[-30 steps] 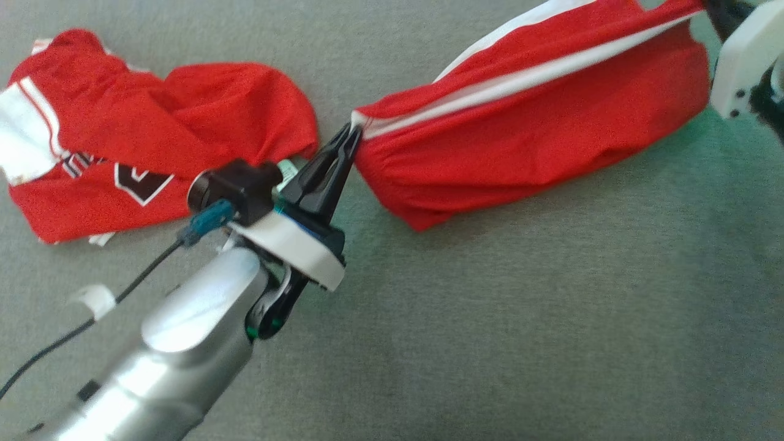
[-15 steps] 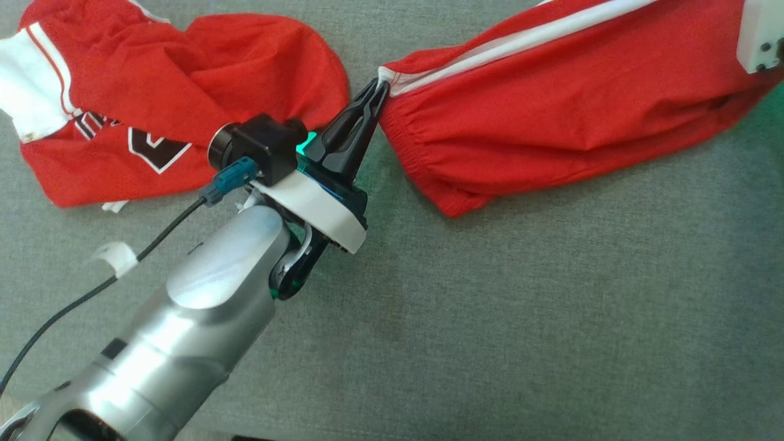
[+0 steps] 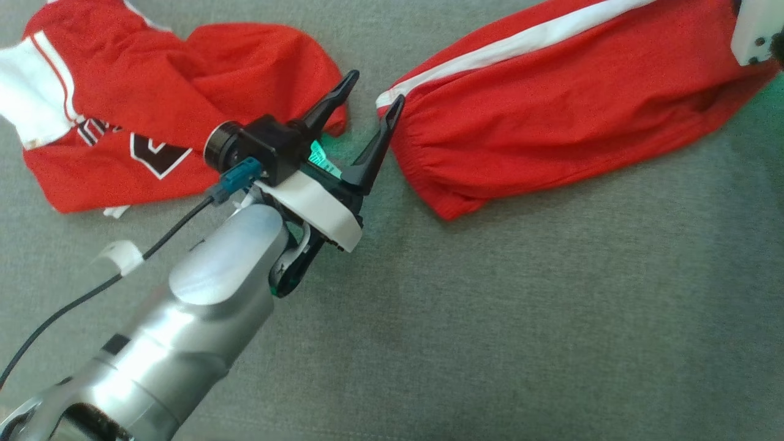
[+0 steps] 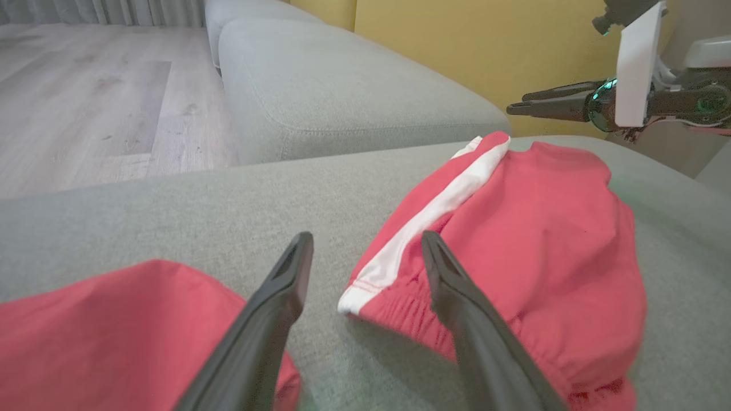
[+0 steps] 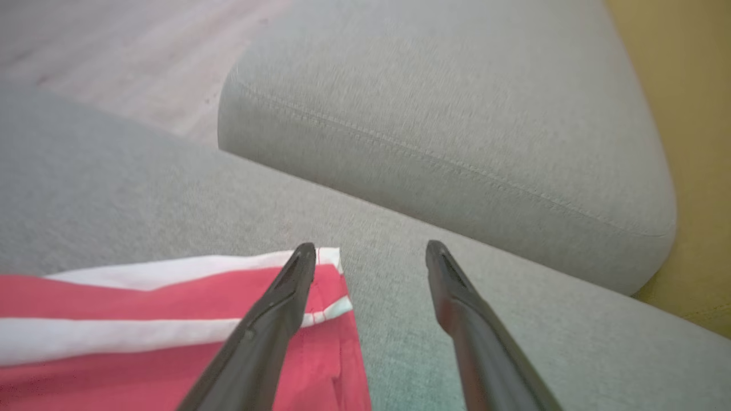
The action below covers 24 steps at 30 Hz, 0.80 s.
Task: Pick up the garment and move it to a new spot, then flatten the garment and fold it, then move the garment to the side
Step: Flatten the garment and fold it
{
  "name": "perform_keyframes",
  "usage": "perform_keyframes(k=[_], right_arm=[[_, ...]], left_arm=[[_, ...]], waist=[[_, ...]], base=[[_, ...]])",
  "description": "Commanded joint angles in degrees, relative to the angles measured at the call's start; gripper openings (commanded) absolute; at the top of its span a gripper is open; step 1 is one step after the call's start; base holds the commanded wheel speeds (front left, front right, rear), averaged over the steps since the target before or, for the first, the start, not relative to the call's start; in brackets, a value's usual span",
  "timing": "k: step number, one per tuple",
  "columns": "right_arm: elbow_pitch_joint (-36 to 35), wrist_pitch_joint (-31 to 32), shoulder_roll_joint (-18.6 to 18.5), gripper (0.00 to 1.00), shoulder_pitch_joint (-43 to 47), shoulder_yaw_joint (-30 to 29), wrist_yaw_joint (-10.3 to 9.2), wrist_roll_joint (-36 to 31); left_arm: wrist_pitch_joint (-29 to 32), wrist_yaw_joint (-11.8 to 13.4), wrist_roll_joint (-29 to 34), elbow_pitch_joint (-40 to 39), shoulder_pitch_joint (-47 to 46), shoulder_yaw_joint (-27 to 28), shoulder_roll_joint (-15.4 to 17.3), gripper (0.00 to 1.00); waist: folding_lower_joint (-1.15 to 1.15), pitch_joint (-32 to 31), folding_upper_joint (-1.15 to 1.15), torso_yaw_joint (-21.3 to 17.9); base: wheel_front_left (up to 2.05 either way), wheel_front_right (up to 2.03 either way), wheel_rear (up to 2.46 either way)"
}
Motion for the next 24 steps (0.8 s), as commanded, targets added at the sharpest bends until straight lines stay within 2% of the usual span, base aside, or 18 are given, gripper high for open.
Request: perform_keyframes(k=[1,9,10,14,19,24], right_arm=[[-0.57,-2.8,0.66,1.0,-0.37,-0.75,0.36,0.86],[-1.64,-15.43,4.93,1.0,4.08,-2.99,0.36,5.53],[-1.64,-15.43,4.93,1.0,4.08,-2.99,0.36,5.53],[-4.2,-20.26,6.98,1.0,7.88,-4.21,0.36,8.25],[-8.79,-22.89,9.72,1.0,14.58,-6.86,0.36,9.68],[-14.87,-23.38,13.04,1.0,23.53,-12.46,0.36,6.73]], left_arm=[[-0.8,0.61,0.71,-1.47,-1.06,2.66,2.22,1.0],[-1.18,4.76,0.25,-5.84,4.97,9.12,5.25,1.0],[-1.18,4.76,0.25,-5.84,4.97,9.12,5.25,1.0],[-1.2,7.6,0.12,-9.74,10.12,15.11,6.4,1.0],[-1.2,10.5,1.78,-14.81,17.84,22.78,6.3,1.0],[-1.21,11.25,4.85,-18.5,26.31,28.41,4.57,1.0]], waist=[[0.0,-1.85,0.0,-1.15],[0.0,-9.95,0.0,-5.23],[0.0,-9.95,0.0,-5.23],[0.0,-14.2,0.0,-7.15],[0.0,-18.62,0.0,-9.06],[0.0,-21.88,0.0,-10.32]], base=[[0.0,0.0,0.0],[0.0,0.0,0.0],[0.0,0.0,0.0],[0.0,0.0,0.0],[0.0,0.0,0.0],[0.0,0.0,0.0]])
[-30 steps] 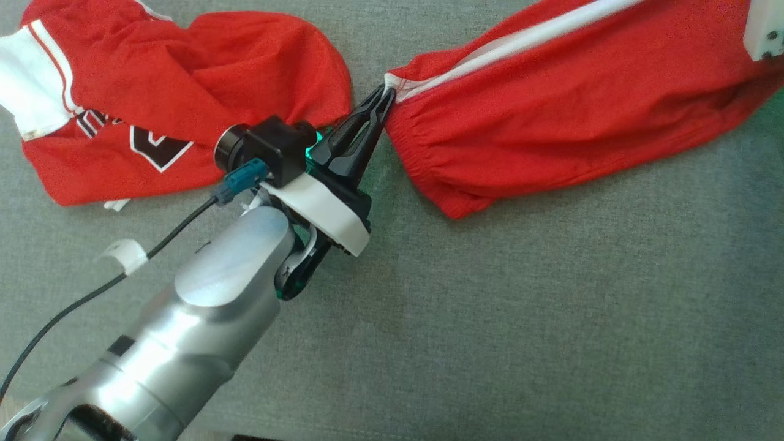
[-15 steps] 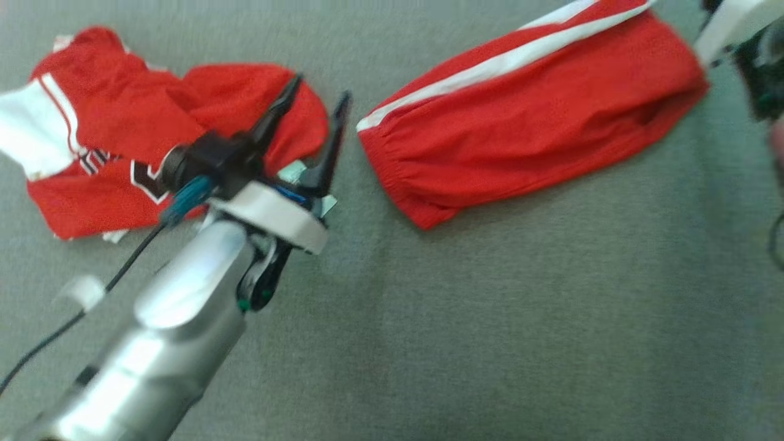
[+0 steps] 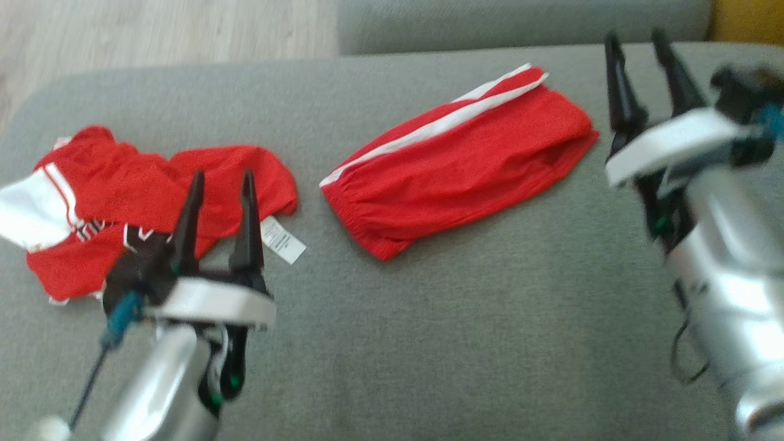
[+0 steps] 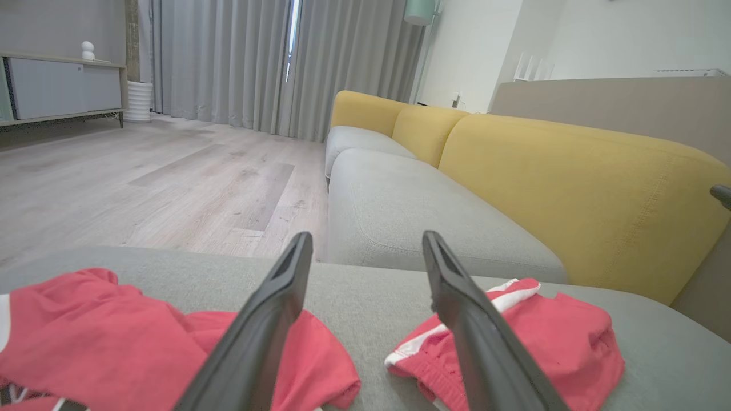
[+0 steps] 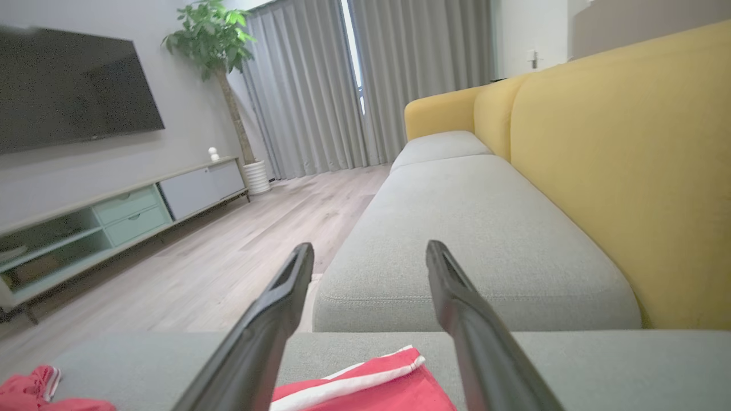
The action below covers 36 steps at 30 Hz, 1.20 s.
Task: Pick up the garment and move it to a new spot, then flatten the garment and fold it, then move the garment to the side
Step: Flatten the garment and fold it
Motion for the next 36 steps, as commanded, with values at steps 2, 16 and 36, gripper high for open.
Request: perform_keyframes(k=[2,16,36], right_arm=[[-4.16,-0.59,2.57,1.0,3.79,-2.14,0.37,-1.93],[-16.33,-0.61,11.23,1.0,27.5,-15.98,0.37,-15.17],[-0.05,11.32,11.38,1.0,4.78,-37.21,0.37,-20.13]], left_arm=[[-0.52,-0.25,1.9,-2.65,0.93,3.69,0.2,1.0],[-0.52,-5.78,11.77,-3.36,14.39,13.48,-7.72,1.0],[-0.52,-12.32,16.55,0.31,6.27,14.04,-12.49,1.0]], waist=[[0.02,-2.36,-0.01,-1.49],[0.02,-5.17,-0.01,-1.93],[0.02,8.53,-0.01,8.31]], base=[[0.0,0.0,0.0],[0.0,0.0,0.0],[0.0,0.0,0.0]])
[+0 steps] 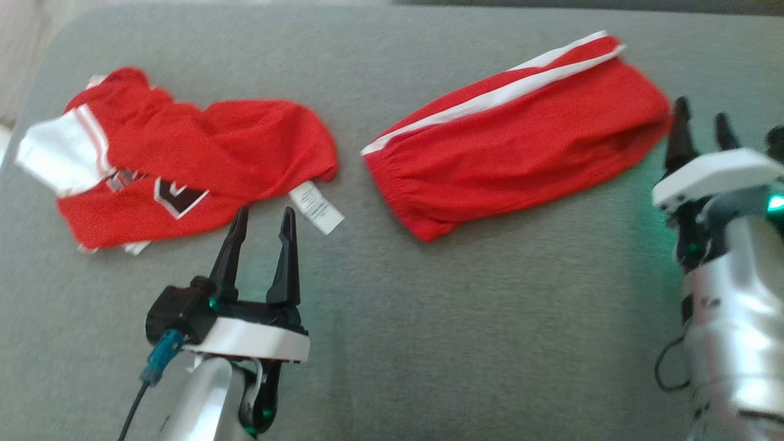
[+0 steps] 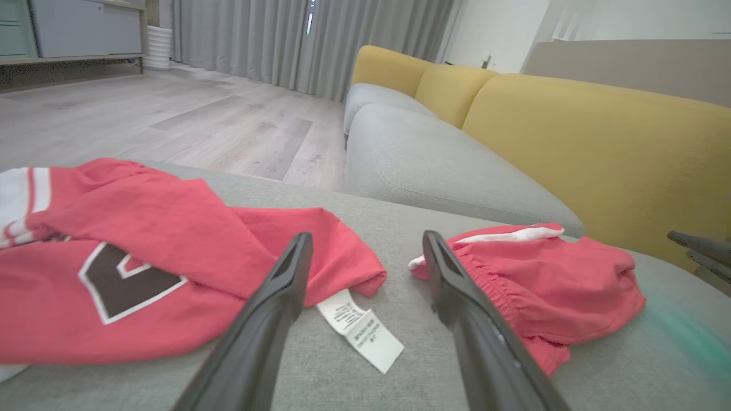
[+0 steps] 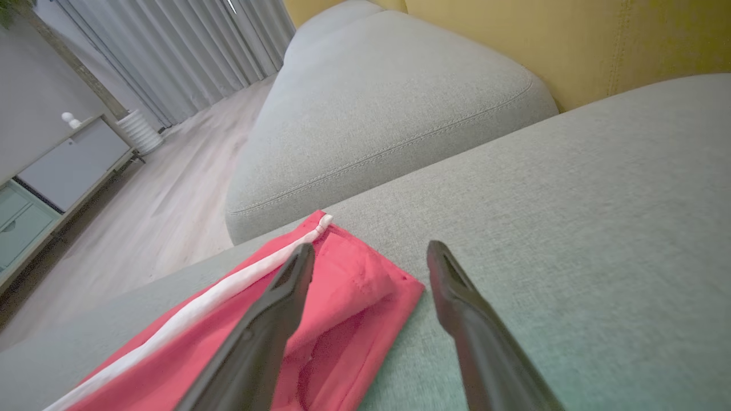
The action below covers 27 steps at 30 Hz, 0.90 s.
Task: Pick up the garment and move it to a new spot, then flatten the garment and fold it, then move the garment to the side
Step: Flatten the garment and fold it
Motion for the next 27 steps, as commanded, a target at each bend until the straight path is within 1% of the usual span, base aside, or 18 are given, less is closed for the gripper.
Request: perform_keyframes(k=[1,4,8,11,14,17,19,27], right_arm=[[-0.27,0.43,0.33,1.0,-2.81,-0.46,0.37,-1.95],[4.07,2.64,-0.56,1.0,-6.44,-6.79,0.37,-8.37],[7.81,5.48,-1.9,1.0,-9.08,-15.84,0.37,-17.48],[8.7,8.15,-1.63,1.0,-9.84,-22.08,0.37,-24.5],[9.35,9.8,-0.6,1.0,-10.89,-26.08,0.37,-28.75],[10.95,10.12,0.02,1.0,-11.83,-27.67,0.37,-31.0],[12.6,9.77,0.2,1.0,-12.65,-27.62,0.37,-31.58],[21.29,6.14,0.34,1.0,-16.33,-23.4,0.37,-30.97]], left_arm=[[-0.52,-0.32,0.4,-1.46,-2.23,1.52,0.24,1.0],[-0.52,-0.73,0.19,-1.23,-3.14,0.78,0.05,1.0],[-0.52,-1.03,-0.46,-1.18,-4.04,0.29,-0.04,1.0],[-0.52,-1.08,-1.31,-1.39,-4.37,0.05,-0.06,1.0],[-0.52,-0.95,-1.76,-1.52,-4.58,-0.18,-0.07,1.0],[-0.52,-0.67,-2.09,-1.7,-4.74,-0.46,-0.07,1.0],[-0.52,-0.52,-2.23,-1.87,-4.85,-0.7,-0.07,1.0],[-0.52,-0.38,-2.21,-1.83,-5.13,-0.93,-0.08,1.0]], waist=[[-0.02,2.63,0.0,2.92],[-0.02,3.76,0.0,4.62],[-0.02,4.44,0.0,6.26],[-0.02,4.56,0.0,6.72],[-0.02,4.57,0.0,6.93],[-0.02,4.59,0.0,6.94],[-0.02,4.72,0.0,6.92],[-0.02,5.19,0.0,6.51]], base=[[0.0,0.0,0.0],[0.0,0.0,0.0],[0.0,0.0,0.0],[0.0,0.0,0.0],[0.0,0.0,0.0],[0.0,0.0,0.0],[0.0,0.0,0.0],[0.0,0.0,0.0]])
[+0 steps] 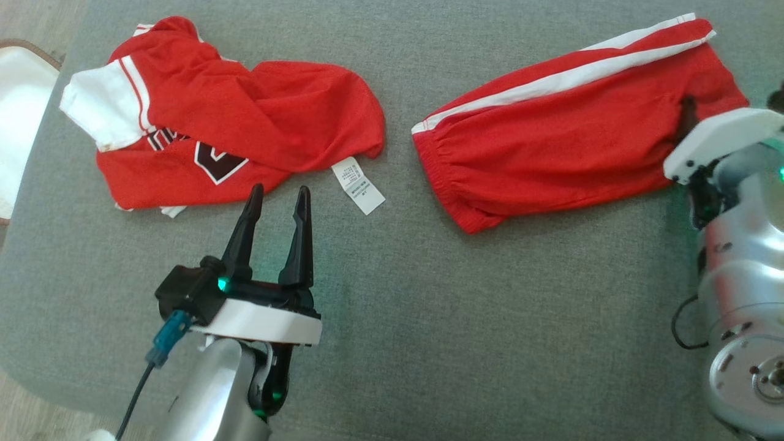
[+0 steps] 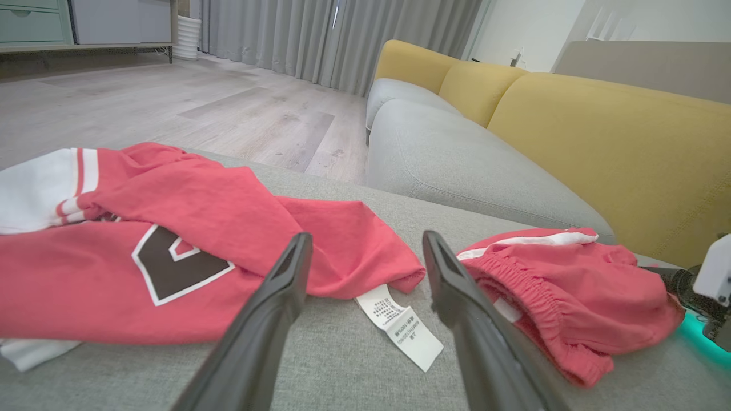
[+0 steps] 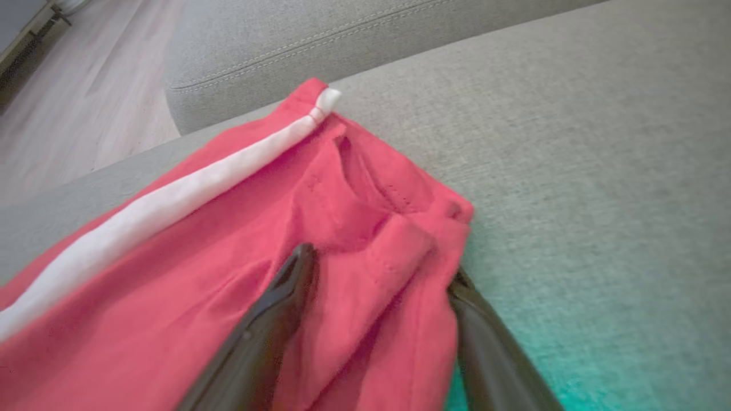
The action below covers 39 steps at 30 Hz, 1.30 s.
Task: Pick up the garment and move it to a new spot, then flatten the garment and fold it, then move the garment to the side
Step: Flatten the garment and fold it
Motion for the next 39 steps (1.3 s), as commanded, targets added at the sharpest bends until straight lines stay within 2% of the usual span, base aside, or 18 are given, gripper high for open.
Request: perform_keyframes(k=[1,2,16,24,28,33,39], right_arm=[[1.76,-0.57,1.66,0.5,-0.85,2.07,0.4,0.05],[2.06,-1.3,1.66,0.0,-0.99,2.44,0.4,-0.06],[2.23,-14.25,1.67,0.0,2.02,0.35,0.4,3.43],[5.21,-18.15,1.67,0.0,5.79,2.03,0.4,12.0],[0.98,-18.21,1.67,0.0,8.47,7.6,0.4,20.13],[-7.51,-18.22,1.67,0.0,16.11,12.69,0.4,31.47],[-14.92,-18.23,1.67,0.0,22.9,16.73,0.4,37.65]], left_arm=[[-0.52,0.43,-0.04,-1.76,-1.95,1.37,0.3,1.0],[-0.52,0.43,-0.04,-1.69,-1.98,1.39,0.3,1.0],[-0.52,0.51,0.45,-1.28,-0.28,2.4,0.29,1.0],[-0.52,0.28,1.15,-1.67,3.1,3.9,0.29,1.0],[-0.52,0.09,1.66,-1.93,3.89,3.52,0.29,1.0],[-0.52,-0.08,2.02,-1.98,4.41,3.26,0.29,1.0],[-0.52,-0.26,2.51,-2.16,5.71,3.46,0.29,1.0]], waist=[[0.0,0.03,0.0,-0.19],[0.0,0.01,0.0,-0.29],[0.0,-4.43,0.0,-4.18],[0.0,-9.0,0.0,-9.1],[0.0,-9.76,0.0,-10.57],[0.0,-10.55,0.0,-11.1],[0.0,-11.26,0.0,-10.99]], base=[[0.0,0.0,0.0],[0.0,0.0,0.0],[0.0,0.0,0.0],[0.0,0.0,0.0],[0.0,0.0,0.0],[0.0,0.0,0.0],[0.0,0.0,0.0]])
